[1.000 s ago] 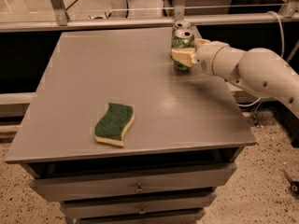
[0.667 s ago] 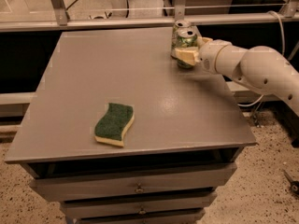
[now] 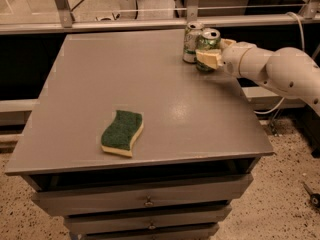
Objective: Move green can near 7up can
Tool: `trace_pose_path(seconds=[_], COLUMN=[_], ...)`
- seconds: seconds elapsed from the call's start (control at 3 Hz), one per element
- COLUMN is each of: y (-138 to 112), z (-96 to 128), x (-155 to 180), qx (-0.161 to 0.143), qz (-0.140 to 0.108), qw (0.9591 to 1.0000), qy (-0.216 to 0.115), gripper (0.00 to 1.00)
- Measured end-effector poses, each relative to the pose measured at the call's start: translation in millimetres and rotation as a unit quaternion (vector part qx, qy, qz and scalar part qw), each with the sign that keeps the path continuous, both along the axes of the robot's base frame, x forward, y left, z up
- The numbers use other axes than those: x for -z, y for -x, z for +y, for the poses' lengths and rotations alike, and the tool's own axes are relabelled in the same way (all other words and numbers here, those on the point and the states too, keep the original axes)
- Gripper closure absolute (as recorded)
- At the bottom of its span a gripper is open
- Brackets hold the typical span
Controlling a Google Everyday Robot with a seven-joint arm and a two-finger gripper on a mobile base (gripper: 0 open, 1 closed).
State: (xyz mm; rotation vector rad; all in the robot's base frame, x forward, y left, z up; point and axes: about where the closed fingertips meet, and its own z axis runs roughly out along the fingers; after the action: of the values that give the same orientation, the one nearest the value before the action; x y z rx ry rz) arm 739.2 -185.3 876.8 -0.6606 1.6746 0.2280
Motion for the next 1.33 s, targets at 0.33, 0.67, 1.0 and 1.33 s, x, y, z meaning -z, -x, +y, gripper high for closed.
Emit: trace_pose_path(seconds=[0.33,0.67,1.0,1.33], y=[0.0,0.0,0.0,-6.7], z=[0.0,-0.1,-0.1,-9.5], x=[-2.4,-3.5,-3.9,-5.9], qx=[0.000,0.000,0.000,-0.003], qz=[0.000,0.000,0.000,-0.008], qw=[1.0000,1.0000,1.0000,1.0000], qy=[0.000,0.000,0.000,-0.004], gripper=[0.63,0.40,0.17,0.00])
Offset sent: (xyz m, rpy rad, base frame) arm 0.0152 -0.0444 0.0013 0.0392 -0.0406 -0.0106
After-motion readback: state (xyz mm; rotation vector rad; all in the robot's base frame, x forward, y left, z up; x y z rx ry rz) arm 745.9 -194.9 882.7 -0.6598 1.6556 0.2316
